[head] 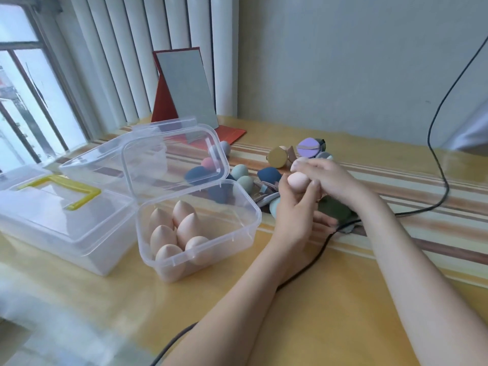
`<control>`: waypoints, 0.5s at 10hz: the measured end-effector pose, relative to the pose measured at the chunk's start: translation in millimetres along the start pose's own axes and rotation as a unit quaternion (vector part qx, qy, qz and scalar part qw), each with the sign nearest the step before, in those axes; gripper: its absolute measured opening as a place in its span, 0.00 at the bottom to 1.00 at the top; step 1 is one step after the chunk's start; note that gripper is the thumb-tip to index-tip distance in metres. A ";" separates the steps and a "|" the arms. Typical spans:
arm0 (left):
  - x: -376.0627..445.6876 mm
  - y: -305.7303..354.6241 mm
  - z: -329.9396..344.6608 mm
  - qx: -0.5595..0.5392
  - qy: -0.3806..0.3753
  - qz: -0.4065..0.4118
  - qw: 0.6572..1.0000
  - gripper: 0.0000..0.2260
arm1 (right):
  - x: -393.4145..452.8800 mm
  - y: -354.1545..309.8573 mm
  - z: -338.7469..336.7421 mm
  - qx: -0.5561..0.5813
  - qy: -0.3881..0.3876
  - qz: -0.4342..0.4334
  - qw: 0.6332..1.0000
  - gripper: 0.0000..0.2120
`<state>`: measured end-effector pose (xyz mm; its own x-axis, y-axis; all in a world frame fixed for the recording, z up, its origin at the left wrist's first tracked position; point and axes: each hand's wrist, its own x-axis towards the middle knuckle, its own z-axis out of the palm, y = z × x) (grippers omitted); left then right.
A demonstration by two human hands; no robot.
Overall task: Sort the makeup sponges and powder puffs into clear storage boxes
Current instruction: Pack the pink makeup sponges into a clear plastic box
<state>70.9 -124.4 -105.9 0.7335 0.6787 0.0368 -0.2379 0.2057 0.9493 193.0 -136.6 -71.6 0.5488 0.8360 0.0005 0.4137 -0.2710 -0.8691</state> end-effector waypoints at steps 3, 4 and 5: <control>1.6 3.7 1.7 -0.061 0.054 -0.006 0.997 0.11 | 50.5 -8.2 1.8 -0.185 0.223 -0.088 0.953 0.10; -0.8 3.9 2.3 -0.051 0.065 0.046 0.996 0.12 | 63.7 -0.6 9.0 -0.298 0.103 0.012 0.949 0.08; -0.8 2.1 3.6 -0.057 0.086 0.080 0.991 0.10 | 66.1 14.3 13.5 -0.273 0.091 0.003 0.958 0.11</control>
<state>72.1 -127.1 -102.7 0.5636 0.8170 0.1219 -0.4213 0.1573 0.8932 225.3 -78.8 -90.6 0.6495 0.7498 0.1262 0.7009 -0.5261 -0.4816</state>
